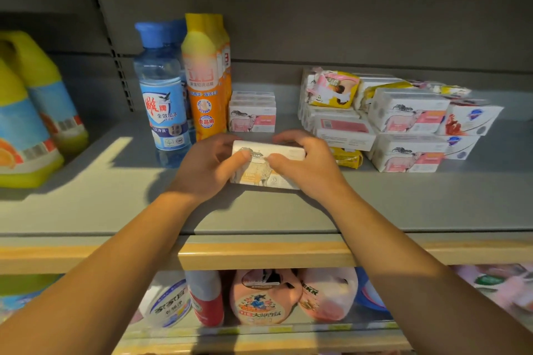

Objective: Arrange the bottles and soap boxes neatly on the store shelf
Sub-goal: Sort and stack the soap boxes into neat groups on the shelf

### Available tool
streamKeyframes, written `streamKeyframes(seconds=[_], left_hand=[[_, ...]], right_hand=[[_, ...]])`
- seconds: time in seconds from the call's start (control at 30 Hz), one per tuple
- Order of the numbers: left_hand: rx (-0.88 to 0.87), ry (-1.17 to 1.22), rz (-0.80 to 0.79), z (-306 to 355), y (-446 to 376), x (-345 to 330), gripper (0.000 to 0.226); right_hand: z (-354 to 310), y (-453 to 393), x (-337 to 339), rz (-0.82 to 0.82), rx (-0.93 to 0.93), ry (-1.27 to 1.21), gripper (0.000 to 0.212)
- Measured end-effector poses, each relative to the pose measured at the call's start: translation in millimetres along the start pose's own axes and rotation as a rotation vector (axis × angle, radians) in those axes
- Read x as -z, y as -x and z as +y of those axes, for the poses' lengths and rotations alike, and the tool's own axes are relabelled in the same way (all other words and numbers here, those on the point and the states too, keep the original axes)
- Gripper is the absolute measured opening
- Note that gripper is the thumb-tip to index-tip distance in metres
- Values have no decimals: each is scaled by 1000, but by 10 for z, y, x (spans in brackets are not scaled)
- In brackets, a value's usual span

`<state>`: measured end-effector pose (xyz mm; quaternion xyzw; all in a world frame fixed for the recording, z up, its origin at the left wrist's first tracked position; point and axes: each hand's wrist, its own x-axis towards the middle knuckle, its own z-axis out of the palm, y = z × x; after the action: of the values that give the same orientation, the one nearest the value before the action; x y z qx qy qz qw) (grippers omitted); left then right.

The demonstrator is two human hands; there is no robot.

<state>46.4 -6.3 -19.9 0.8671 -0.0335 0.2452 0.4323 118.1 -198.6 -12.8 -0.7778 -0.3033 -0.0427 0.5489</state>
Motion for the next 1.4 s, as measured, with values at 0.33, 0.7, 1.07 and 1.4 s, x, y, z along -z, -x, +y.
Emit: streamKeyframes(seconds=[0.33,0.7,1.07,1.4], left_hand=[[389,557,136,-25,-25,69,13],[258,177,17,176,63,60,51],[275,80,26,166,49,43,57],[247,347,25,98,31,37,20]], right_hand=[[98,32,45,-138,6,-57,77],[34,3,125,-94,-415,-269,72],[45,-42,145,-99,-446,-270,63],[59,27,69,-99,-11,-208,78]])
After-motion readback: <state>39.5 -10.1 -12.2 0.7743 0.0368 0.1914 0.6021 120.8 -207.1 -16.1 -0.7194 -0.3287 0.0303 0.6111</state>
